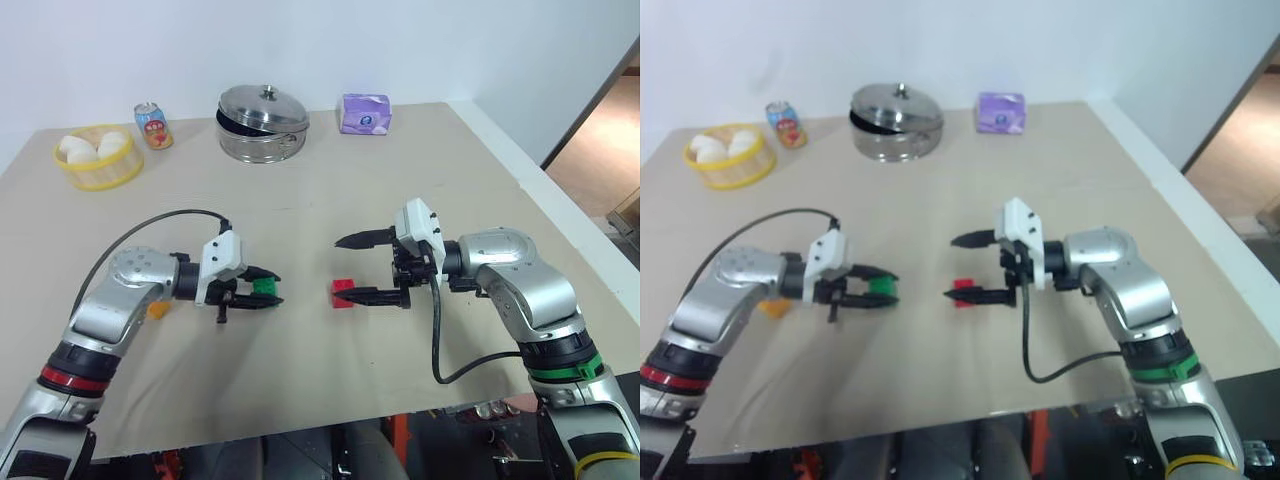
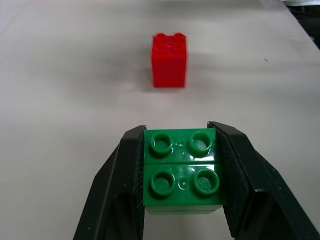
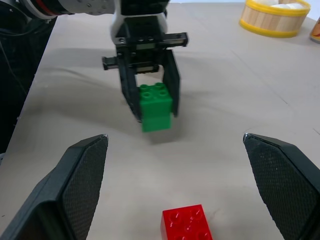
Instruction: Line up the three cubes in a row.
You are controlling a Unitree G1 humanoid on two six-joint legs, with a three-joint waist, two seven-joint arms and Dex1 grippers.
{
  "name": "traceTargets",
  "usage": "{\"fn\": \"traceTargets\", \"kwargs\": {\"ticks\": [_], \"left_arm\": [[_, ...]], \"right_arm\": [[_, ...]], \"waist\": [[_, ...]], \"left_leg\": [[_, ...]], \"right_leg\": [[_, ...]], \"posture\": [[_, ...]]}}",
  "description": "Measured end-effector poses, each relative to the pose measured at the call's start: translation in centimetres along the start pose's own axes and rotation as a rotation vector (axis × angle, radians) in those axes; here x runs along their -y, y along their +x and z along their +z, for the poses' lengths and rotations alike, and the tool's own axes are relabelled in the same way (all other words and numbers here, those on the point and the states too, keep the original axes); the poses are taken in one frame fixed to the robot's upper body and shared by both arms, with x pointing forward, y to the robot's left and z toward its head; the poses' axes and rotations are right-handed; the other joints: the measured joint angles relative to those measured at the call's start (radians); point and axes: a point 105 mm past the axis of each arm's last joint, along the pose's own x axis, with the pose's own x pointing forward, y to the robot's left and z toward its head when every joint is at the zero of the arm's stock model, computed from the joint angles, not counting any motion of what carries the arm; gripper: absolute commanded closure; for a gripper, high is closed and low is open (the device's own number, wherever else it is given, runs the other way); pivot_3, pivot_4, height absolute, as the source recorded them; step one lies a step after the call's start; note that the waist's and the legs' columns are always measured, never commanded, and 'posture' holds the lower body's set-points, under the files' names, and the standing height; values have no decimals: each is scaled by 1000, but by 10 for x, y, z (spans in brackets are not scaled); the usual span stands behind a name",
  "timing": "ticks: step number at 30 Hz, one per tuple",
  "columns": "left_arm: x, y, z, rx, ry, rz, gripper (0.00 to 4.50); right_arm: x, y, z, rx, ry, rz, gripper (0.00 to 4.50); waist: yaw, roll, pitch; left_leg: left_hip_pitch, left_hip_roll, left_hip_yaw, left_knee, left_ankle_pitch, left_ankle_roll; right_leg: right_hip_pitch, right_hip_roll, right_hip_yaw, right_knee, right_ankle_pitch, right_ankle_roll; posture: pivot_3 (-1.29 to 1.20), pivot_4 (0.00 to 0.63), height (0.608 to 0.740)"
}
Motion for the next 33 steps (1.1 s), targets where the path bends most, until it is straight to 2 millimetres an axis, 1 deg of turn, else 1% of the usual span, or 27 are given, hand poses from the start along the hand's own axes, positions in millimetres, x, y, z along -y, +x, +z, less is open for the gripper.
{"fn": "traceTargets", "kwargs": {"ticks": [3,7,13,16,22,33], "left_arm": [[0,9,-3,8,-10,-14,3158],[-4,15,-3,-15,2,-21,3158],[-1,28,-4,-44,23,-70,3158],[-3,29,-1,-55,44,-75,3158],[-3,32,-8,-97,48,-94,3158],[-7,32,-11,-124,58,-85,3158]], "right_arm": [[0,0,1,-1,-8,-5,0],[0,0,1,-5,-9,-7,0],[-1,-1,0,-8,-2,-7,0],[-1,-1,0,-8,-2,-7,0],[-1,-1,-1,-7,-1,-9,0],[-1,-1,-2,-8,5,-11,0]], "waist": [[-1,0,0],[0,0,0],[0,0,0],[0,0,0],[0,0,0],[0,0,0]], "left_leg": [[0,0,1,0,0,0],[0,0,1,1,0,0],[0,0,2,1,0,0],[0,0,2,1,0,0],[0,0,2,1,0,0],[1,0,2,1,0,0]], "right_leg": [[0,0,1,0,0,0],[0,0,1,0,0,1],[0,0,2,0,1,1],[0,0,2,0,1,1],[0,0,2,0,1,1],[0,0,3,0,1,2]], "posture": [[0,150,740],[0,150,740],[0,150,740],[0,150,740],[0,150,740],[0,150,740]]}}
